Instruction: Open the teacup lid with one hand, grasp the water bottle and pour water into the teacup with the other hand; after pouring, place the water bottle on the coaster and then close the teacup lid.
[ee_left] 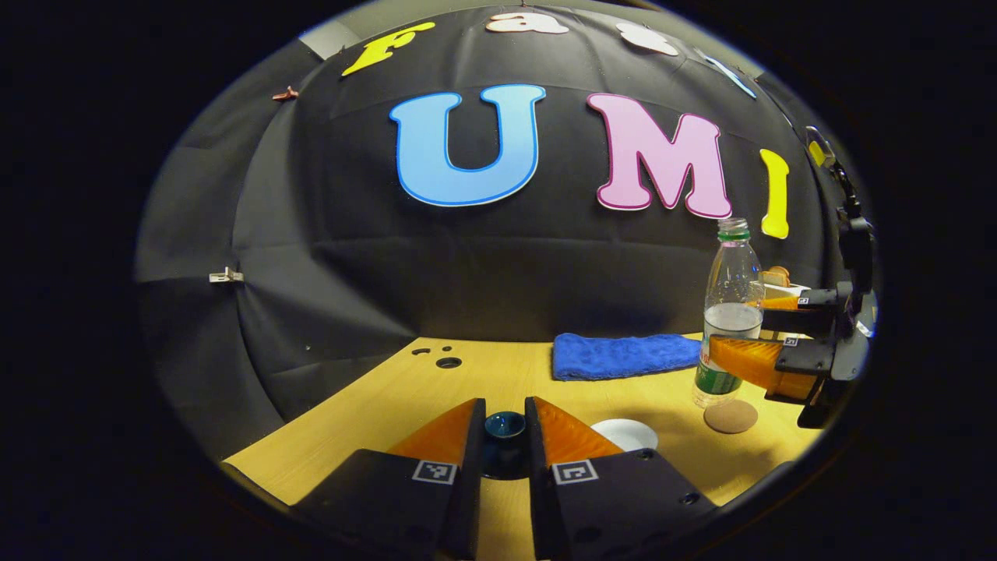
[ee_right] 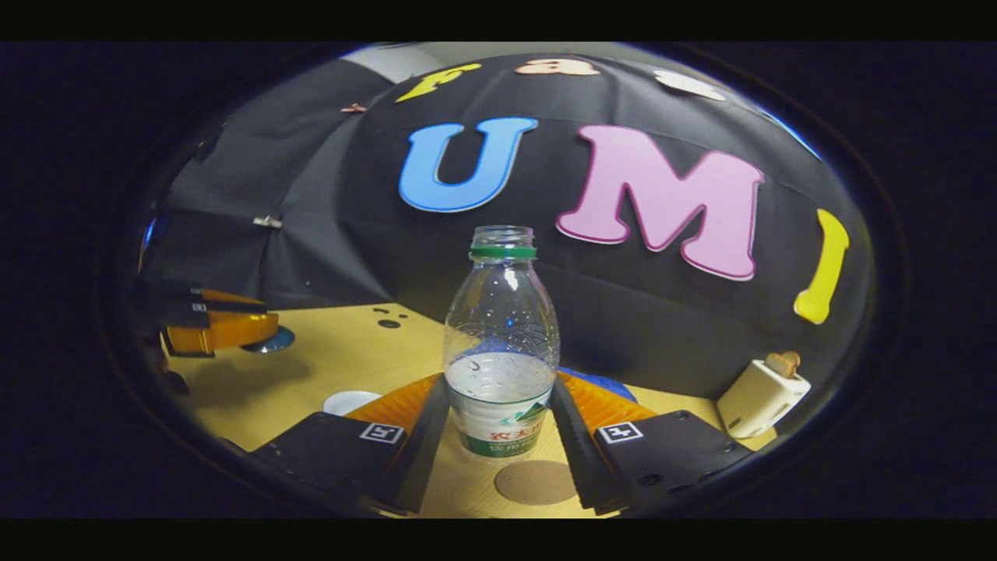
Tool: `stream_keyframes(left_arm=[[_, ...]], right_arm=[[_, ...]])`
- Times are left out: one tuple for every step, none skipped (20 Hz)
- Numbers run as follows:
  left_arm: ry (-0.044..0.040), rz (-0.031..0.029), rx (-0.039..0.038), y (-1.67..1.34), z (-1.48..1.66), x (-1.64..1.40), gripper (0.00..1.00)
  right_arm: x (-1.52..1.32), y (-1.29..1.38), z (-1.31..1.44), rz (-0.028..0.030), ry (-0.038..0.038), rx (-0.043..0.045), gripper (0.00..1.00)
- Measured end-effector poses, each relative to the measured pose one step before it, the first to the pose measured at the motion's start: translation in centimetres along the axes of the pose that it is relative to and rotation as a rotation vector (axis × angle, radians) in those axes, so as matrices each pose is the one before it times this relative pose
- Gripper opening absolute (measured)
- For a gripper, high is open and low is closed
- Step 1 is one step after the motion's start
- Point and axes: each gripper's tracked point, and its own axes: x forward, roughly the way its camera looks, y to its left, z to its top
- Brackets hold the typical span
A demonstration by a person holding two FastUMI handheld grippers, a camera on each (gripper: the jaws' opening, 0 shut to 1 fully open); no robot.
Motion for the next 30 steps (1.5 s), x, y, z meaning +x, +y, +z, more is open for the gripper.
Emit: stream_keyframes(left_arm=[[-0.00096, -0.00445, 0.00079, -0.338, 0.145, 0.075, 0.30], [-0.00095, -0.00433, 0.00002, -0.410, 0.028, 0.091, 0.30], [0.00064, -0.00422, 0.00030, -0.288, 0.127, 0.133, 0.30], [0.00088, -0.00440, 0.00043, -0.390, -0.098, 0.026, 0.30], [0.00231, -0.00417, 0.00343, -0.312, 0.007, 0.112, 0.30], [0.00315, -0.00264, 0.00367, -0.265, -0.211, 0.163, 0.25], [0.00232, -0.00358, 0.00165, -0.311, -0.040, 0.185, 0.25], [0.00181, -0.00187, 0.00070, -0.288, -0.049, 0.153, 0.30], [0.00341, -0.00282, 0.00089, -0.283, -0.037, 0.111, 0.25], [0.00236, -0.00286, 0.00027, -0.302, -0.114, 0.074, 0.30], [0.00148, -0.00425, 0.00007, -0.312, 0.055, 0.141, 0.30], [0.00306, -0.00485, 0.00299, -0.336, -0.110, 0.078, 0.25], [0.00132, -0.00456, 0.00452, -0.334, -0.004, 0.094, 0.25], [0.00024, -0.00422, 0.00509, -0.273, 0.020, 0.042, 0.30], [-0.00133, -0.00397, 0.00422, -0.227, 0.156, 0.014, 0.30], [-0.00131, -0.00340, 0.00327, -0.316, 0.067, 0.039, 0.25], [-0.00124, -0.00357, 0.00077, -0.204, 0.107, 0.011, 0.25], [0.00113, -0.00229, -0.00170, -0.189, -0.037, 0.104, 0.30], [0.00138, -0.00394, -0.00072, -0.215, 0.028, 0.068, 0.25], [0.00261, -0.00299, 0.00108, -0.181, -0.137, 0.024, 0.30], [0.00201, -0.00324, 0.00253, -0.085, 0.000, 0.046, 0.25], [0.00101, -0.00204, 0.00246, -0.174, -0.041, 0.037, 0.30], [0.00003, -0.00138, 0.00099, -0.056, 0.078, -0.005, 0.30], [0.00037, -0.00059, 0.00068, -0.090, -0.068, -0.042, 0.30], [0.00145, -0.00127, 0.00075, -0.090, 0.022, -0.001, 0.25], [0.00200, -0.00200, -0.00018, -0.179, -0.081, 0.040, 0.25], [0.00145, -0.00157, -0.00092, -0.103, -0.011, -0.039, 0.30], [0.00041, -0.00104, -0.00030, -0.096, 0.017, 0.060, 0.30], [0.00016, -0.00127, 0.00059, -0.073, 0.046, -0.005, 0.30], [-0.00037, -0.00048, 0.00153, -0.054, -0.099, 0.121, 0.30]], right_arm=[[-0.204, -0.654, -0.370, -0.01592, -0.00033, 0.01132, 0.75], [-0.185, -0.879, -0.321, -0.01683, 0.00202, 0.00436, 0.75], [-0.311, -1.021, -0.458, -0.01486, 0.00428, 0.00787, 0.75], [-0.347, -0.853, -0.523, -0.01259, 0.00576, 0.00800, 0.75], [-0.036, -0.686, -0.420, -0.01152, 0.00460, 0.00900, 0.75], [-0.169, -0.834, -0.439, -0.01053, 0.00515, 0.01432, 0.75], [-0.295, -0.778, -0.627, -0.00838, 0.00754, 0.01731, 0.75], [-0.107, -0.561, -0.484, -0.00357, 0.00659, 0.02095, 0.75], [0.136, -0.088, -0.486, 0.00230, 0.00703, 0.02074, 0.75], [-0.070, -0.344, -0.409, 0.00261, 0.00711, 0.01473, 0.75], [-0.126, -0.381, -0.368, 0.00040, 0.00336, 0.00994, 0.75], [-0.017, -0.254, -0.121, 0.00091, 0.00020, 0.00773, 0.76], [0.093, -0.058, -0.170, 0.00425, -0.00087, 0.00884, 0.76], [0.194, -0.055, -0.138, 0.00452, 0.00049, 0.01030, 0.76], [0.018, -0.023, -0.381, 0.00367, 0.00425, 0.00999, 0.76], [0.191, -0.132, -0.304, 0.00085, 0.00617, 0.01079, 0.77], [0.063, -0.057, -0.385, 0.00214, 0.00904, 0.00958, 0.76], [0.079, -0.078, -0.269, -0.00107, 0.00876, 0.00766, 0.77], [-0.017, -0.078, -0.266, -0.00343, 0.00455, 0.00498, 0.77], [0.043, -0.036, -0.108, -0.00191, 0.00335, 0.00335, 0.78], [-0.068, 0.021, -0.287, 0.00072, 0.00393, 0.00328, 0.78], [-0.015, 0.137, -0.173, 0.00692, 0.00405, 0.00499, 0.79], [-0.033, 0.298, -0.092, 0.00782, 0.00189, 0.00138, 0.79], [0.082, 0.038, -0.085, -0.00029, 0.00260, -0.00653, 0.79], [-0.016, -0.187, -0.125, -0.00355, 0.00029, -0.00422, 0.76], [0.069, -0.019, -0.013, 0.00144, 0.00103, 0.00350, 0.87], [-0.030, 0.130, -0.186, 0.00048, 0.00318, 0.00787, 0.89], [0.002, 0.055, -0.186, 0.00248, 0.00488, 0.00986, 0.91], [-0.102, -0.038, -0.295, 0.00063, 0.00739, 0.00688, 0.91], [-0.062, -0.100, -0.196, -0.00168, 0.00592, 0.00391, 0.88]])
